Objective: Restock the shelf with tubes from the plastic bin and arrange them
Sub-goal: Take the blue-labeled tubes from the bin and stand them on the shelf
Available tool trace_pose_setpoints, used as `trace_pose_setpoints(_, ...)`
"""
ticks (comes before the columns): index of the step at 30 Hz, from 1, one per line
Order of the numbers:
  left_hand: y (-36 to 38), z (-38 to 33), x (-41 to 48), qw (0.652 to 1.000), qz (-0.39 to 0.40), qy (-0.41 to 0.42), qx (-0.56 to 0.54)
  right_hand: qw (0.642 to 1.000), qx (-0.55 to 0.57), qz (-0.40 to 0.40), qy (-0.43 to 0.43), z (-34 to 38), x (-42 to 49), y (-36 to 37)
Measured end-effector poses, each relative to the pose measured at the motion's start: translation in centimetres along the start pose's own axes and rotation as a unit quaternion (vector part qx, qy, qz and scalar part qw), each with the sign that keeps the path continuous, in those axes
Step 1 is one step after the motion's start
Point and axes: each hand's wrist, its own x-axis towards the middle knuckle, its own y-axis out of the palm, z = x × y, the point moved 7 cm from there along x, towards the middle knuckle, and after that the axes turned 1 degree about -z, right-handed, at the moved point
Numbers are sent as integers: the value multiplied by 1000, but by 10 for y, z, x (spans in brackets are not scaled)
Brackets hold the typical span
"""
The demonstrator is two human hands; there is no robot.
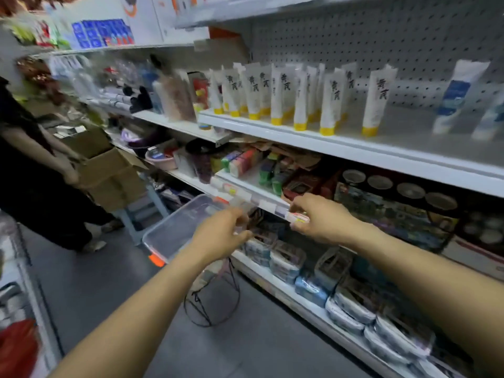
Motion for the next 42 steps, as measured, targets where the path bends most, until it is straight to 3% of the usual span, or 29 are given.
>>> trace_pose_setpoints(6, 3, 125, -2, 996, 43, -69, 34, 995, 14, 55, -85, 86, 86, 56)
trace_pose_setpoints(15, 59, 289, 64, 970, 63, -215, -96, 983, 46, 141, -111, 117, 264, 174)
trace_pose_setpoints(24, 151, 448, 171, 884, 55, -377, -271, 958, 75, 272, -57, 99, 448, 333)
trace_pose_setpoints(33, 302, 534, 209, 829, 162, -449, -292, 894, -53, 438, -77, 67, 505, 513)
trace_pose_setpoints(37, 353, 545, 239, 850, 198, -430, -232, 872, -84, 464, -133, 79, 505, 566)
trace_pose_setpoints(42, 387, 576, 269, 873, 154, -446, -121, 846, -116, 478, -206, 93, 497, 605)
